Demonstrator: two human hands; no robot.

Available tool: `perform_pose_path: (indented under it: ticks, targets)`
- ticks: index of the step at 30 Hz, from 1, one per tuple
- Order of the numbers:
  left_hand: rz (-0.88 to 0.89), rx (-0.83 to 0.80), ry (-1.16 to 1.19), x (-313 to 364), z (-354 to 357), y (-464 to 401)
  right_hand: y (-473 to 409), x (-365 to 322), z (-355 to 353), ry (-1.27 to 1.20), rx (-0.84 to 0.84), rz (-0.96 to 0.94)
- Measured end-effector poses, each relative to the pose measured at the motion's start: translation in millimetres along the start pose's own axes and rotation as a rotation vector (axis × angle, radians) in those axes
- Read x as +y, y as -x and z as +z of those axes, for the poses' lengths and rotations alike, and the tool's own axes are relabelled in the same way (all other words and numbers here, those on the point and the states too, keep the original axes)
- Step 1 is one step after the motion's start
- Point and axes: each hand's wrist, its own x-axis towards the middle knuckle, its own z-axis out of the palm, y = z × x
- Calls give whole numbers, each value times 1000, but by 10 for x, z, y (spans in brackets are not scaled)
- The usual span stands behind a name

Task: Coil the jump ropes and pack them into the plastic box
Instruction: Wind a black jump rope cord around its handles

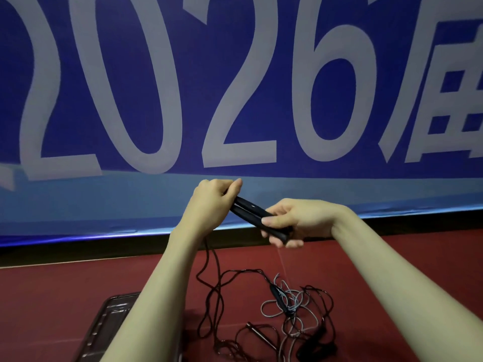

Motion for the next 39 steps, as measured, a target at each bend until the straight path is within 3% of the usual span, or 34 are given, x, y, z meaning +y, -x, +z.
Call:
perform_pose_path:
  ticks: [7, 12, 15, 22, 25, 27, 30, 32, 36, 39]
  targets:
    - [-79, -26, 89, -128, 62, 57, 27, 79, -73, 46, 31, -19]
    - [-171, -98, 534, -99, 30, 49, 28, 152, -115, -92, 104, -115]
    - [-220, -130, 666, -115, 61, 65, 43, 149, -156, -269, 182, -182]
    - [-285, -285, 696, -70, 94, 31, -7, 15, -181, -516, 489, -341]
    - [-289, -405, 581, 35, 13, -12, 3, -74, -209, -736, 632, -444]
    - [-259, -337, 534, 149, -38, -54, 43, -113, -257, -885, 714, -511]
    - [-172, -43, 486, 271, -109, -127, 83, -133, -281, -960, 789, -534]
    - [-124, -10, 432, 301, -92, -135, 58, -135, -269, -987, 820, -522]
    - [-200, -314, 390, 284, 68, -58, -30, -77, -226, -915, 855, -405]
    - [-252, -460, 430, 278, 168, -13, -63, 19, -212, -963, 713, -334]
